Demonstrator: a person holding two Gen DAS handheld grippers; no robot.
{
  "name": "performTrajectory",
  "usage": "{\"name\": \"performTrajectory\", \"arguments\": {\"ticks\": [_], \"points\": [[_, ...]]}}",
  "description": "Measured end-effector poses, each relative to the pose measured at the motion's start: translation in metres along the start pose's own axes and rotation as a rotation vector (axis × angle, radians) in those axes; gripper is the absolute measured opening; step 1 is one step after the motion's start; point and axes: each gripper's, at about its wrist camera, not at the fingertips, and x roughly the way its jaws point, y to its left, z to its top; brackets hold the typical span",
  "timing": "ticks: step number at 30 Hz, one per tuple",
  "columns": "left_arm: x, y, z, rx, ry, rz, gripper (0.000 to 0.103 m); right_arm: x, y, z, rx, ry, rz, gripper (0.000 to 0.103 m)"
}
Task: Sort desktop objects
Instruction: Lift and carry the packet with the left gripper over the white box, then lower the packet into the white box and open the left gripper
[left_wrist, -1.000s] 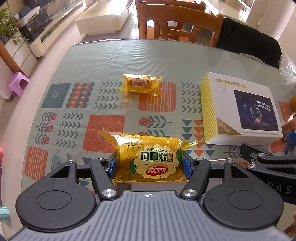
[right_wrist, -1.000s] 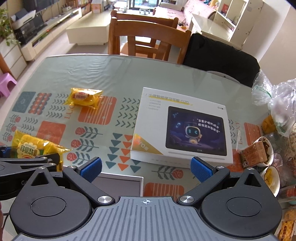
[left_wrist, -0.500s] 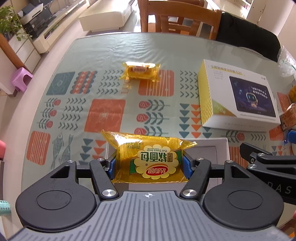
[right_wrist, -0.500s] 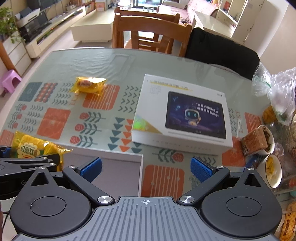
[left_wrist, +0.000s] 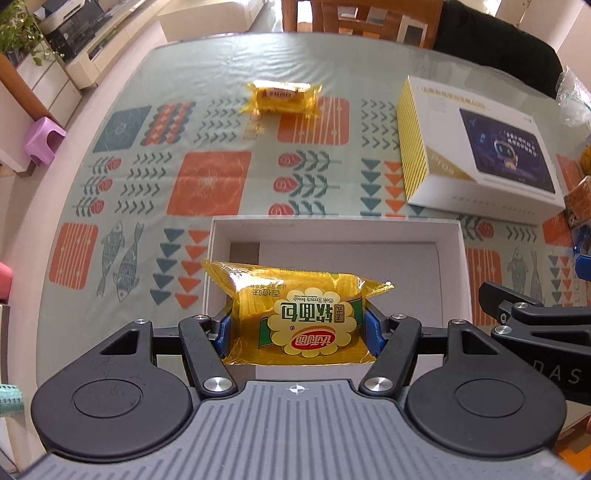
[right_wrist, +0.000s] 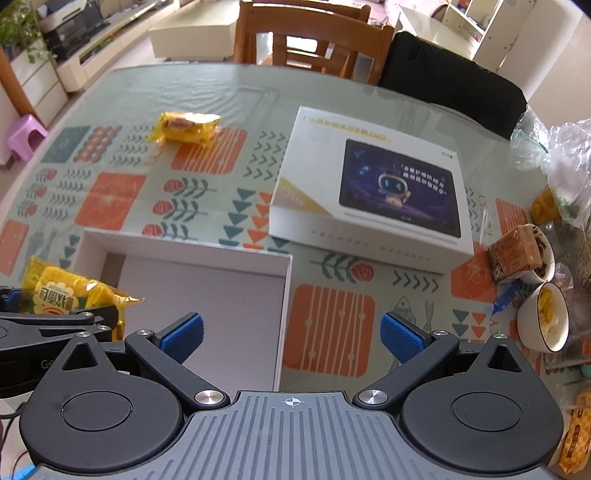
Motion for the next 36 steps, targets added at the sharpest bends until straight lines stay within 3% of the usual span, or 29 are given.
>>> {"name": "performTrajectory", "arguments": {"ticks": [14, 36], "points": [[0.025, 0.014, -0.026, -0.017, 0.089, -0.016, 0.080, 0.021, 0.015, -0.020, -0.036, 0.076, -0.008, 0.103], [0.074, 0.020, -0.038, 0.016, 0.194, -0.026, 0.080, 0.064, 0.032, -0.038, -0.056, 0.189, -0.026, 0.103]]}}
